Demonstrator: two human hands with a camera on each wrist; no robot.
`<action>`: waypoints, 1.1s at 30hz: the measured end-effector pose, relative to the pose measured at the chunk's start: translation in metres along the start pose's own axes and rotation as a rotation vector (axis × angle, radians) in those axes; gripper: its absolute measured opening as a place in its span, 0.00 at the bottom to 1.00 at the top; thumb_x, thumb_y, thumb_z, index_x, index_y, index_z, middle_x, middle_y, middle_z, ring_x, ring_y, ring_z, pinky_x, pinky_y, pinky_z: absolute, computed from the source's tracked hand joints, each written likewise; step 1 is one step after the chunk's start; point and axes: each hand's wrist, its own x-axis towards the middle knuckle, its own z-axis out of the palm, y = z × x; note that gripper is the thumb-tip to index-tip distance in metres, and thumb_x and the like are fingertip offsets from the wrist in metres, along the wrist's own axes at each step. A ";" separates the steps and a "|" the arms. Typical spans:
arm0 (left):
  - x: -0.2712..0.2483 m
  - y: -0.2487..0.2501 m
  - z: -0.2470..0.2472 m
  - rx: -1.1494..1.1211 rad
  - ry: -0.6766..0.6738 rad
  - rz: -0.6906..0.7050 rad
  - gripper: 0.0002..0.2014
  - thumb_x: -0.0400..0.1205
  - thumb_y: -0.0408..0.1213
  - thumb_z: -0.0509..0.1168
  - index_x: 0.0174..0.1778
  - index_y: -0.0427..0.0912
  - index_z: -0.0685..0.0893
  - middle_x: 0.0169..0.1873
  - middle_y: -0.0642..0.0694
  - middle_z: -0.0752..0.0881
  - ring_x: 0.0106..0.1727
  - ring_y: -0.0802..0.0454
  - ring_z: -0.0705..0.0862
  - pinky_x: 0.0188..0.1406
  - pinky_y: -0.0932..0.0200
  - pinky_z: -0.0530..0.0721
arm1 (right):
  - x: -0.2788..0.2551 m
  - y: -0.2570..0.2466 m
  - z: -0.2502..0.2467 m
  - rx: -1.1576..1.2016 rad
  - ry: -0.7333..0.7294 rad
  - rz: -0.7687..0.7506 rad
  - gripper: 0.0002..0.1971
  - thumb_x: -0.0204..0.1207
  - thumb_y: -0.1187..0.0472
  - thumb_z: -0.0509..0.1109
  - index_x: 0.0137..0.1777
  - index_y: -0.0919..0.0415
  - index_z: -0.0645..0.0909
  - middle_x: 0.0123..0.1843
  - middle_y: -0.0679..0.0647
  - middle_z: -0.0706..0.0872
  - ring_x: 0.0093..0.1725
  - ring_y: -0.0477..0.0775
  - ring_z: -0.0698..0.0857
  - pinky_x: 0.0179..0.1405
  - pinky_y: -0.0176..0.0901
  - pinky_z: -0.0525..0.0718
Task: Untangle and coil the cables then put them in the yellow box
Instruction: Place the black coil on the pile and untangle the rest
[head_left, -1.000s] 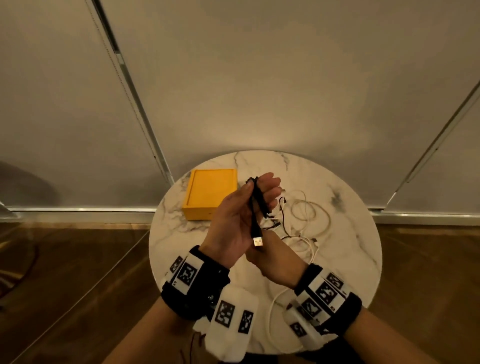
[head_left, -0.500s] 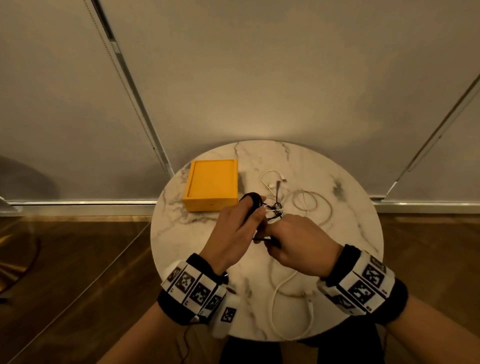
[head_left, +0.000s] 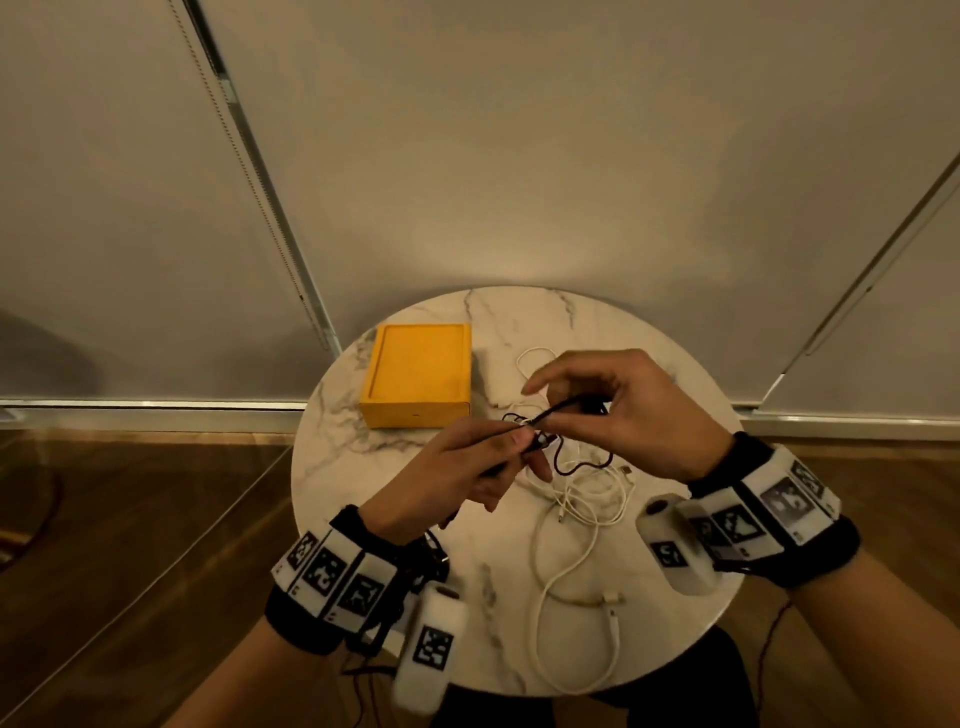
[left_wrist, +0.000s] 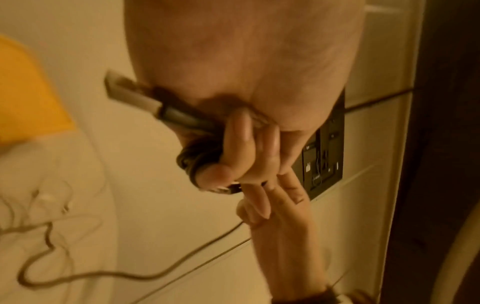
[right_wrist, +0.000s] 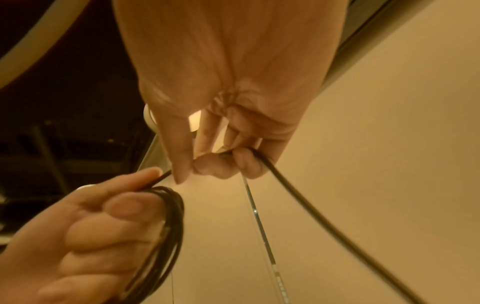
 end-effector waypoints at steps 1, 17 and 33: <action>0.000 0.005 0.000 -0.055 -0.009 0.003 0.20 0.86 0.41 0.54 0.36 0.43 0.89 0.20 0.43 0.61 0.23 0.51 0.60 0.27 0.61 0.67 | 0.003 0.000 -0.001 0.081 0.043 -0.001 0.10 0.72 0.70 0.76 0.52 0.61 0.87 0.38 0.61 0.84 0.36 0.62 0.84 0.38 0.51 0.85; 0.043 0.036 -0.025 -0.494 0.296 0.380 0.16 0.86 0.27 0.53 0.70 0.29 0.74 0.41 0.48 0.88 0.43 0.53 0.86 0.52 0.62 0.83 | 0.018 0.013 0.050 -0.226 -0.086 0.075 0.10 0.84 0.64 0.59 0.44 0.48 0.70 0.29 0.55 0.87 0.21 0.53 0.84 0.27 0.49 0.83; 0.009 0.021 -0.018 0.260 0.021 0.027 0.13 0.87 0.44 0.57 0.45 0.43 0.84 0.23 0.52 0.72 0.26 0.54 0.69 0.36 0.43 0.69 | 0.028 -0.014 0.000 -0.494 0.164 -0.120 0.06 0.68 0.62 0.72 0.41 0.51 0.88 0.29 0.37 0.78 0.31 0.43 0.78 0.33 0.48 0.80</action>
